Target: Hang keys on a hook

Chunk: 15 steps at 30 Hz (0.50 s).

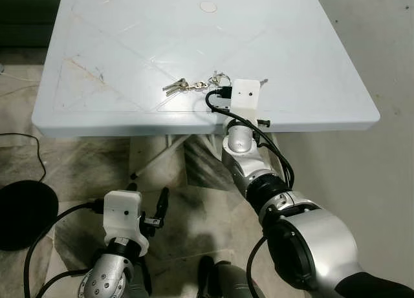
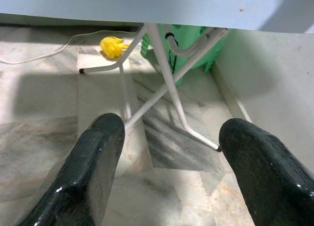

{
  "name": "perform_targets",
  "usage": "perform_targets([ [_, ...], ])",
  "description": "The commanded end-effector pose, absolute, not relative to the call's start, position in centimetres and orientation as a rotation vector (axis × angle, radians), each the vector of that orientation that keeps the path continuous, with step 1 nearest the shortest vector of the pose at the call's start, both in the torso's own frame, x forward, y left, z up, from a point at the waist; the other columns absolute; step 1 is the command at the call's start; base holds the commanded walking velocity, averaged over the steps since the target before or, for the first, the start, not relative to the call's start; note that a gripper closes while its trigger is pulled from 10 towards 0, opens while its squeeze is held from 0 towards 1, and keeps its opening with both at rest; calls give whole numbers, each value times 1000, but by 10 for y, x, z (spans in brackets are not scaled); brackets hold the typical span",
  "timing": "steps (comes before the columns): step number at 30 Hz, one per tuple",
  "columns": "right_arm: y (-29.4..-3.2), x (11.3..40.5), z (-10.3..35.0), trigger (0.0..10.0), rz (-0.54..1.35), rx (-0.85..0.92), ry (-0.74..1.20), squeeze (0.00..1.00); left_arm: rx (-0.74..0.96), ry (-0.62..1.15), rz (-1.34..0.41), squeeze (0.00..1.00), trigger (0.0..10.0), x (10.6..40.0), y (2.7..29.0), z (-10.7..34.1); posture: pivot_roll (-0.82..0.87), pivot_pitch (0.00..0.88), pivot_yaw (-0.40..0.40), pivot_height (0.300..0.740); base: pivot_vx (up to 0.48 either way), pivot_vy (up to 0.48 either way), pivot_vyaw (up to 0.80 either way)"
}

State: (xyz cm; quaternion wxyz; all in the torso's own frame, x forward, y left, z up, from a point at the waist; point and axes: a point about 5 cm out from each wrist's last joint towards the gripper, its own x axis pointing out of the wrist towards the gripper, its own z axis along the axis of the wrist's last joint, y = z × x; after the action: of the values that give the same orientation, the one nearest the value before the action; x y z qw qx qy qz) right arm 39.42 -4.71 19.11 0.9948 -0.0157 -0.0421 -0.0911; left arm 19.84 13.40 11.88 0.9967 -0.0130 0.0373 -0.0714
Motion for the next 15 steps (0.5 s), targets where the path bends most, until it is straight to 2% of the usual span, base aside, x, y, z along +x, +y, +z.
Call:
perform_targets([
  [1,-52,394,186,0,-206,-35,-60,0,-27,90,-154,0,10000,196,131,117,96,324,-158,740,0,0,0],
  [11,-60,394,182,0,-213,-39,-70,0,-24,86,-151,0,10000,198,132,117,85,320,-160,740,0,0,0],
  [12,-61,394,179,2275,-187,-32,-64,0,-23,85,-149,0,10000,199,132,117,82,319,-159,740,0,0,0],
  [13,-63,394,177,2275,-170,-25,-59,0,-23,84,-148,0,10000,199,132,117,82,319,-159,740,0,0,0],
  [14,-63,395,174,10000,-123,-14,-37,0,-24,83,-149,0,10000,200,132,117,78,319,-159,740,0,0,0],
  [15,-65,395,173,10000,-126,-19,-35,631,-25,83,-150,0,10000,200,131,117,76,320,-159,740,0,0,0],
])
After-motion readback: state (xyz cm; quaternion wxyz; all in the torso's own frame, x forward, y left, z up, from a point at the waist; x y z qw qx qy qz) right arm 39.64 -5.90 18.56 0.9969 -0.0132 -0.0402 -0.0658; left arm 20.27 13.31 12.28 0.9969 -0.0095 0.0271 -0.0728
